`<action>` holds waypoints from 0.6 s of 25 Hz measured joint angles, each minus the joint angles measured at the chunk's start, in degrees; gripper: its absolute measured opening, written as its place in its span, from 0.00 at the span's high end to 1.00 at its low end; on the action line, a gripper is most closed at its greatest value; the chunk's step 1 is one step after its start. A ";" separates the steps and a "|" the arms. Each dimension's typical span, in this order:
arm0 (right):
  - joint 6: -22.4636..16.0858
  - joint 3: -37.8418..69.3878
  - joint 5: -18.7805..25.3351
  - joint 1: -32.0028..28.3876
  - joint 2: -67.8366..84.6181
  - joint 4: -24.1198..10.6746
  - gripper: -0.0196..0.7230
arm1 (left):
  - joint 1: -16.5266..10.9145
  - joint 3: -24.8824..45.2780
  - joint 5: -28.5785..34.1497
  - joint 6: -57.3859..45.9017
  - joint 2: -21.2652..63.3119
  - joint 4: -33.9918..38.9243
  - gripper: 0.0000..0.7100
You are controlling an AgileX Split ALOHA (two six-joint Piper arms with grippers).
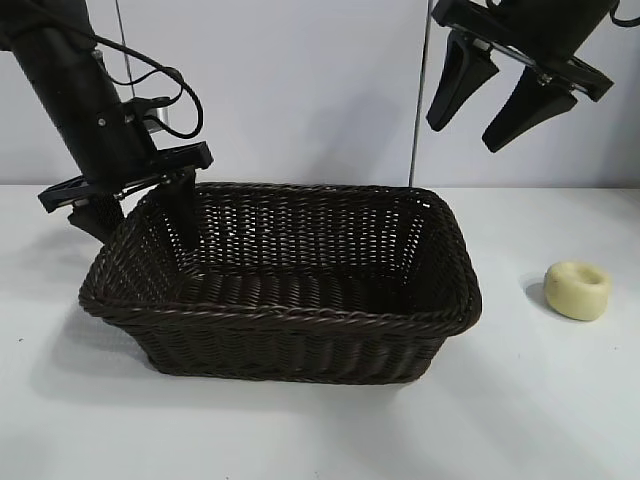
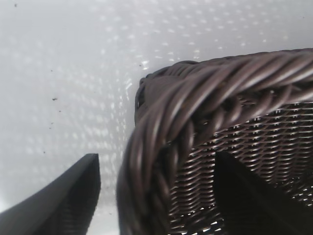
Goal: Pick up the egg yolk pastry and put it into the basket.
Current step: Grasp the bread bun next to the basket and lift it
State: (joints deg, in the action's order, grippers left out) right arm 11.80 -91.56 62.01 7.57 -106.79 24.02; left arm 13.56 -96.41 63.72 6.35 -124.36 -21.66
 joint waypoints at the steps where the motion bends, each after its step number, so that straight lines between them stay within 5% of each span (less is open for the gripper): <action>1: 0.00 0.00 0.00 0.00 0.00 0.00 0.35 | 0.00 -0.07 0.00 0.00 0.65 0.42 0.30; 15: 0.00 0.00 0.00 0.00 0.00 0.00 0.35 | 0.00 -0.27 2.43 0.02 7.68 3.75 0.30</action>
State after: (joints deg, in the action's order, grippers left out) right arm 11.80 -91.56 62.01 7.57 -106.79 24.02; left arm 13.56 -96.68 66.15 6.37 -116.68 -17.91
